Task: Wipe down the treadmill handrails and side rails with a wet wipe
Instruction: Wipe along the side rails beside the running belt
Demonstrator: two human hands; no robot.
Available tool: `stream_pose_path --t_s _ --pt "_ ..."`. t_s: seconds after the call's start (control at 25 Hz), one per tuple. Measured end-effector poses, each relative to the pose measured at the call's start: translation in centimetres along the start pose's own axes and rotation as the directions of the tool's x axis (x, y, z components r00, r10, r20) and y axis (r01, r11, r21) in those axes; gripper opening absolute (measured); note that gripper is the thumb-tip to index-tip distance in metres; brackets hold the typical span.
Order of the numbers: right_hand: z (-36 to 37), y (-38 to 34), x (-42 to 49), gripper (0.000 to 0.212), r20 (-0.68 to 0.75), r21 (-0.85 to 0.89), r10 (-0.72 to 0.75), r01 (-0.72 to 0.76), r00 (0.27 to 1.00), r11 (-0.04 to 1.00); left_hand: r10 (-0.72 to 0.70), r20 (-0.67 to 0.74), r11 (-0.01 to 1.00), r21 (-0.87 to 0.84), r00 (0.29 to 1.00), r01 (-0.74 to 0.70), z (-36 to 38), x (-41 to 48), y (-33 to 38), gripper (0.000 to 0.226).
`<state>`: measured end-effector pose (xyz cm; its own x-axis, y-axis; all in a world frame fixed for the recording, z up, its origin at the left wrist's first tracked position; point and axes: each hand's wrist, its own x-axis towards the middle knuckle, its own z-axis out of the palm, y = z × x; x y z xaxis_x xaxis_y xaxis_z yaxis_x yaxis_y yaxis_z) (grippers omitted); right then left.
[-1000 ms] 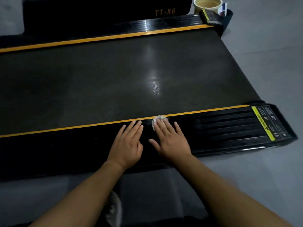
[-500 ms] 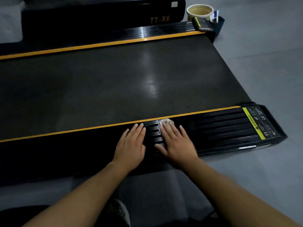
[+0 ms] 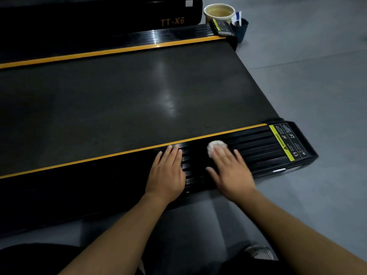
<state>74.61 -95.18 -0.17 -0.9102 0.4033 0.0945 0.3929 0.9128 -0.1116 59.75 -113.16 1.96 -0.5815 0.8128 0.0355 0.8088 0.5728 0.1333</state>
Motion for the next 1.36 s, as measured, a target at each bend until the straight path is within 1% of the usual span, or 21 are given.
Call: stream_pose_path --t_s 0.08,0.12,0.16,0.24,0.32,0.36,0.4,0.48,0.56,0.6,0.68,0.76,0.8,0.84,0.92,0.96,1.04,1.12,1.24,1.28,1.36 --pt "-0.3 1.6 -0.9 0.074 -0.009 -0.006 0.136 -0.136 0.991 0.991 -0.008 0.001 1.000 0.002 1.000 0.008 0.0 0.0 0.3 0.066" --pt "-0.1 0.7 -0.8 0.077 -0.006 0.013 0.165 -0.165 0.986 0.986 -0.009 -0.001 1.000 0.000 1.000 0.009 -0.1 0.1 0.4 0.066" --pt "0.0 -1.2 -0.6 0.079 -0.004 0.038 0.149 -0.149 0.989 0.988 -0.010 -0.004 1.000 -0.001 1.000 0.010 -0.2 0.1 0.3 0.065" --pt "0.9 -5.2 -1.3 0.078 -0.010 0.069 0.016 -0.015 1.000 0.998 -0.006 -0.005 1.000 0.006 1.000 0.006 -0.2 0.0 0.2 0.065" --pt "1.1 -5.2 -2.2 0.072 -0.014 0.051 -0.109 0.109 0.994 0.993 -0.002 -0.002 1.000 0.017 1.000 0.002 -0.3 0.0 0.2 0.064" --pt "0.7 -3.7 -2.4 0.070 -0.028 0.033 -0.115 0.116 0.993 0.993 -0.001 -0.006 1.000 0.014 1.000 0.001 -0.3 0.0 0.3 0.064" --pt "0.5 -2.0 -2.6 0.068 -0.056 0.007 -0.082 0.082 0.995 0.997 -0.002 -0.012 1.000 0.008 1.000 0.003 -0.3 0.0 0.4 0.064" --pt "-0.2 1.0 -3.2 0.067 -0.081 -0.012 0.067 -0.068 0.994 0.998 -0.003 -0.014 1.000 0.010 1.000 0.003 -0.3 0.0 0.4 0.064" --pt "-0.2 0.4 -3.4 0.071 -0.076 0.022 0.172 -0.171 0.982 0.985 -0.003 -0.019 1.000 0.019 1.000 0.004 -0.3 0.1 0.4 0.064" --pt "0.0 -1.1 -3.4 0.074 -0.063 0.047 0.164 -0.161 0.984 0.986 -0.004 -0.027 1.000 0.016 1.000 0.004 -0.3 0.1 0.5 0.064" --pt "0.8 -4.7 -4.3 0.076 -0.044 0.060 0.018 -0.016 0.999 0.998 -0.001 -0.035 1.000 0.004 0.999 0.001 -0.3 0.1 0.5 0.064" --pt "0.8 -4.6 -5.0 0.072 -0.029 0.007 -0.133 0.133 0.991 0.991 0.006 -0.044 1.000 -0.003 0.999 -0.006 -0.3 0.0 0.5 0.063" --pt "0.5 -3.0 -5.1 0.069 -0.041 -0.017 -0.149 0.148 0.988 0.989 0.006 -0.052 1.000 -0.005 0.999 -0.006 -0.3 0.0 0.6 0.063" --pt "0.3 -1.2 -5.2 0.067 -0.062 -0.039 -0.122 0.120 0.991 0.992 0.003 -0.058 1.000 -0.004 0.998 -0.003 -0.4 0.0 0.6 0.063" --pt "-0.3 2.3 -5.7 0.067 -0.075 -0.053 0.032 -0.036 0.997 0.998 0.003 -0.053 1.000 0.000 0.999 -0.003 -0.3 0.0 0.5 0.063" --pt "-0.3 3.0 -6.0 0.070 -0.067 -0.059 0.112 -0.116 0.991 0.991 0.005 -0.052 1.000 0.002 0.999 -0.005 -0.2 0.0 0.5 0.063" --pt "-0.1 1.3 -5.9 0.077 -0.066 -0.028 0.217 -0.220 0.974 0.975 0.006 -0.058 1.000 0.003 0.998 -0.006 -0.2 0.0 0.5 0.063" --pt "0.3 -1.9 -5.9 0.082 -0.044 0.008 0.206 -0.206 0.977 0.978 0.005 -0.058 1.000 0.005 0.998 -0.004 -0.3 0.0 0.7 0.064" --pt "0.3 -1.1 -6.6 0.078 -0.012 -0.044 0.030 -0.030 0.999 0.999 0.001 -0.048 1.000 0.012 0.999 0.000 -0.3 -0.1 0.7 0.065" --pt "0.0 0.7 -6.9 0.074 -0.032 -0.059 0.036 -0.038 0.999 0.998 0.000 -0.048 1.000 0.013 0.999 0.001 -0.3 0.0 0.6 0.065" --pt "-0.7 4.9 -7.7 0.072 -0.066 -0.058 0.184 -0.187 0.981 0.981 0.005 -0.040 1.000 0.018 0.999 -0.004 -0.2 0.0 0.6 0.065"
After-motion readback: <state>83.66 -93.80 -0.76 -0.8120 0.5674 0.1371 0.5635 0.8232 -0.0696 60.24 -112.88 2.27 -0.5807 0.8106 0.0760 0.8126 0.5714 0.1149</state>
